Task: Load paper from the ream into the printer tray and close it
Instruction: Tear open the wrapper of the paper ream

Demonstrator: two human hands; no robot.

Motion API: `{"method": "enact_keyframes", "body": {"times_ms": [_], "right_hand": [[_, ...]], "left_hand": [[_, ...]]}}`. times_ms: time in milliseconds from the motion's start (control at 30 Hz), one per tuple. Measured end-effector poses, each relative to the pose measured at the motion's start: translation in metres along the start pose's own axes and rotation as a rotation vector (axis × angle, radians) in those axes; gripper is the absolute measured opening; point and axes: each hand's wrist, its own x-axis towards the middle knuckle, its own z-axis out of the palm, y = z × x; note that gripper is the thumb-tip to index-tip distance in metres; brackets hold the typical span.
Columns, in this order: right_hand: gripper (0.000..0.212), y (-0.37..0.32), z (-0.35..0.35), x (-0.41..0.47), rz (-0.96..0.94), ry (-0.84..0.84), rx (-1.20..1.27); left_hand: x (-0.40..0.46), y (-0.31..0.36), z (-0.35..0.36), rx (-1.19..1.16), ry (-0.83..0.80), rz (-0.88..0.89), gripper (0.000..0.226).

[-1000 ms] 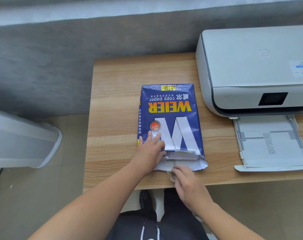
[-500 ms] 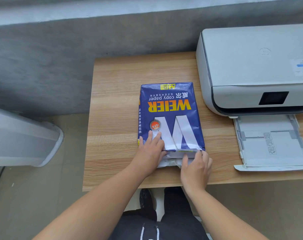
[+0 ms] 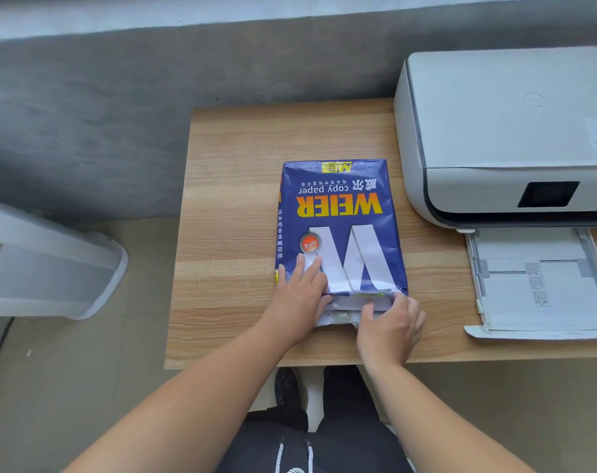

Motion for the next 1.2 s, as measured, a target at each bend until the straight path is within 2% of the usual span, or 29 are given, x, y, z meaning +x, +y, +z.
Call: {"method": "enact_keyframes", "body": {"times_ms": [433,600,800,900,1200], "right_hand": [[0.044,-0.015,-0.001,-0.002,0.175,-0.015,0.165],[0.036,-0.015,-0.006,0.001,0.259,-0.098,0.371],[0.019,-0.01,-0.009,0.007,0.513,-0.167,0.644],[0.007,-0.008,-0.012,0.012,0.488,-0.242,0.653],[0.001,0.002,-0.019,0.0,0.444,-0.339,0.705]], "left_hand": [[0.001,0.0,0.001,0.064,-0.02,0.001,0.031],[0.001,-0.002,0.003,0.054,-0.013,0.003,0.03],[0.0,-0.004,0.005,0.02,-0.003,0.018,0.031],[-0.001,-0.007,0.007,0.058,-0.018,0.042,0.039],[-0.005,-0.014,0.003,0.044,-0.068,0.083,0.05]]}}
